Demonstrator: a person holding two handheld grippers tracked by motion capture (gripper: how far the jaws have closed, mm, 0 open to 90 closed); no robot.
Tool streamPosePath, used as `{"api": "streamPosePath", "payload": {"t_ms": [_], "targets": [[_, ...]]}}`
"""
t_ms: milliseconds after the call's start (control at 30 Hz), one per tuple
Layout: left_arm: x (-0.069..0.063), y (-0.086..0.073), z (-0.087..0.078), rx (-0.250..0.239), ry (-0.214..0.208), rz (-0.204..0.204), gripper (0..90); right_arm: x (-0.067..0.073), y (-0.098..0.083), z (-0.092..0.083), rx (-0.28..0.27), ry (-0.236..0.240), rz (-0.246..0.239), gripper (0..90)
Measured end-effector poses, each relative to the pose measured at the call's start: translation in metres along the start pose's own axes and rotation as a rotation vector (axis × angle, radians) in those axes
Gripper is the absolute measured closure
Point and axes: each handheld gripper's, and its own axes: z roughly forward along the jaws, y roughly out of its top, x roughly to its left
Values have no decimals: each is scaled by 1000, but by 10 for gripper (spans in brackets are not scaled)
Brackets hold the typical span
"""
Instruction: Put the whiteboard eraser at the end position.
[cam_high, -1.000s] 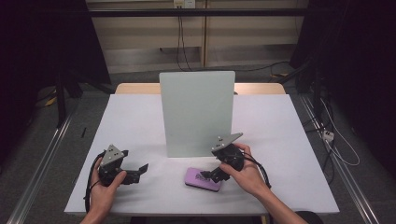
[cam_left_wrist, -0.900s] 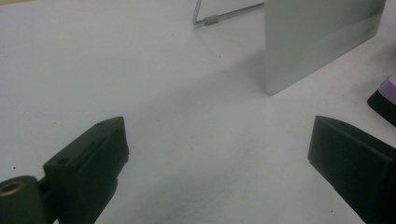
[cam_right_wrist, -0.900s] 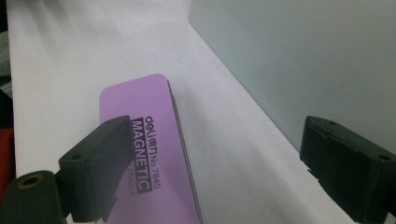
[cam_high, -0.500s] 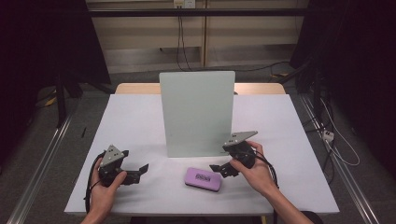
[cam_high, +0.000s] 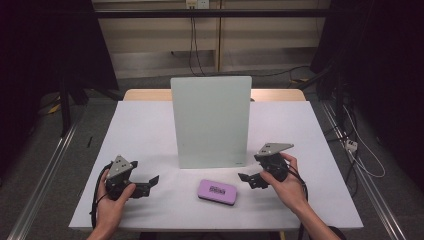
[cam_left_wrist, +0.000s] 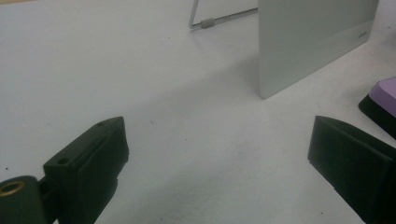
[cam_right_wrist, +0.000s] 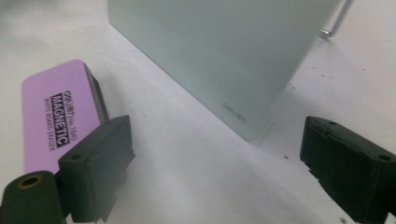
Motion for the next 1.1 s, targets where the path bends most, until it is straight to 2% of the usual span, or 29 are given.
{"api": "streamPosePath", "payload": {"t_ms": [167,533,1100], "targets": [[0,0,-1,-6,0,-5,49,-8,-7,-5,-14,-42,23,97],[0,0,-1,-7,2,-3,49,-26,-28,-24,-44,-104,100,97],[3,0,-4,-18,21,-18,49,-32,-48,-39,-67,-168,160,95]]}}
